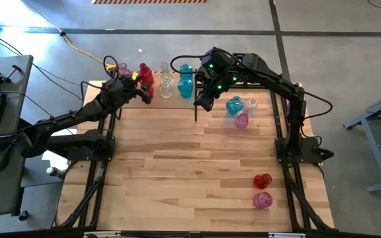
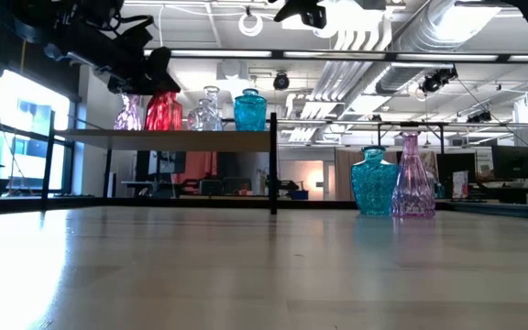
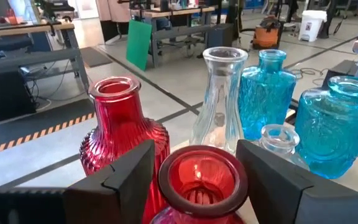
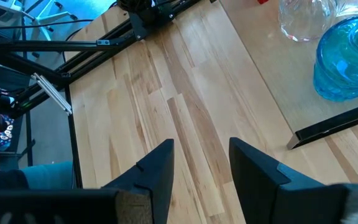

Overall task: Sort vases onto shelf
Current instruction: Put the left red vase on the shelf aligned with the other red vase, then put the top purple vase on the shelf aligned with the other purple vase

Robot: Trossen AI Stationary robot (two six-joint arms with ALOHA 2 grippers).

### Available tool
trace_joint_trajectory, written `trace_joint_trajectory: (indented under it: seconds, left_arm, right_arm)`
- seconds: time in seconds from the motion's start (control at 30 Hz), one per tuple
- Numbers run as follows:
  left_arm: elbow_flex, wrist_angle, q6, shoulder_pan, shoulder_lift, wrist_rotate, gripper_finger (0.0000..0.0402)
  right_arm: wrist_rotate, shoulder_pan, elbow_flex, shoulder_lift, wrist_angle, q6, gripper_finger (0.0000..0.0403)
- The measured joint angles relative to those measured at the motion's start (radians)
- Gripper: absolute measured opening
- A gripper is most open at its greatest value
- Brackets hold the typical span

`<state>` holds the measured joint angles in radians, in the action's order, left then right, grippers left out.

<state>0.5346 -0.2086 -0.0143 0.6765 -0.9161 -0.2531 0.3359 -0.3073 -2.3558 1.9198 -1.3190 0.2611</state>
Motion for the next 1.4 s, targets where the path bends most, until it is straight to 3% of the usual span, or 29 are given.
trace_joint_trajectory:
  seconds: [0.53, 0.83, 1.13, 1.4]
  left_arm:
    - [0.001, -0.059, 0.052, -0.003, 0.102, -0.007, 0.0221]
    - [0.001, -0.068, -0.004, -0.005, 0.177, 0.216, 0.0221]
    - [0.001, -0.192, -0.063, -0.012, 0.19, 0.458, 0.0221]
    - [0.004, -0.267, -0.06, -0.076, 0.189, 0.516, 0.0221]
  right_arm:
    - [0.0, 0.0, 0.0, 0.0, 0.0, 0.0, 0.0135]
    - [0.0, 0.0, 0.0, 0.0, 0.0, 0.0, 0.0135]
    - [0.0, 0.0, 0.0, 0.0, 0.0, 0.0, 0.0135]
    - [0.0, 0.0, 0.0, 0.0, 0.0, 0.0, 0.0135]
